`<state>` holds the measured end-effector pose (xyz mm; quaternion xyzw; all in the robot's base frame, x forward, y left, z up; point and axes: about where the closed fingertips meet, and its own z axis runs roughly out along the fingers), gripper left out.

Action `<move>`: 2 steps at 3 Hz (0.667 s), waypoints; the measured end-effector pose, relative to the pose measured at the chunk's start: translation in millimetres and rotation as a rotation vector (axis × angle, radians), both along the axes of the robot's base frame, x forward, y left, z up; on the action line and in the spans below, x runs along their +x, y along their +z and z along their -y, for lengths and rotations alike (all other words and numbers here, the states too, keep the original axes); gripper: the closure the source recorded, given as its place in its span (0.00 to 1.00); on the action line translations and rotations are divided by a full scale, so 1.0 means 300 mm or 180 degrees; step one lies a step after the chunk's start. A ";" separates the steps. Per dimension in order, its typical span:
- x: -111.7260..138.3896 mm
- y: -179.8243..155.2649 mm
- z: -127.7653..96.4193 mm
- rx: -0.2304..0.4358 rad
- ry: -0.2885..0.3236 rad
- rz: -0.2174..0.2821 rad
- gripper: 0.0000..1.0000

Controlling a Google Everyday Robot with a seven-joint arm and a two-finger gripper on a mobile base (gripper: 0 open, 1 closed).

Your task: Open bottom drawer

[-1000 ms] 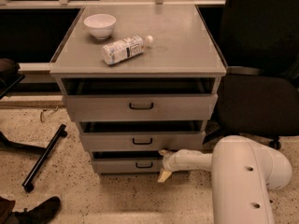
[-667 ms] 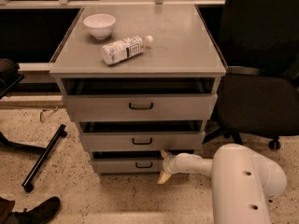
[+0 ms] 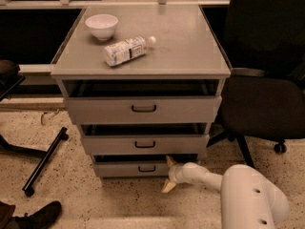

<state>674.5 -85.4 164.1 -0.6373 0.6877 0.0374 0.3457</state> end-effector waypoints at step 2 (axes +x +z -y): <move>0.009 -0.032 -0.021 -0.0016 0.0012 -0.0163 0.00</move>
Offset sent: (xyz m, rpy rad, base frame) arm -0.0430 -0.0141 -0.0474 -0.0618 0.3631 -0.0430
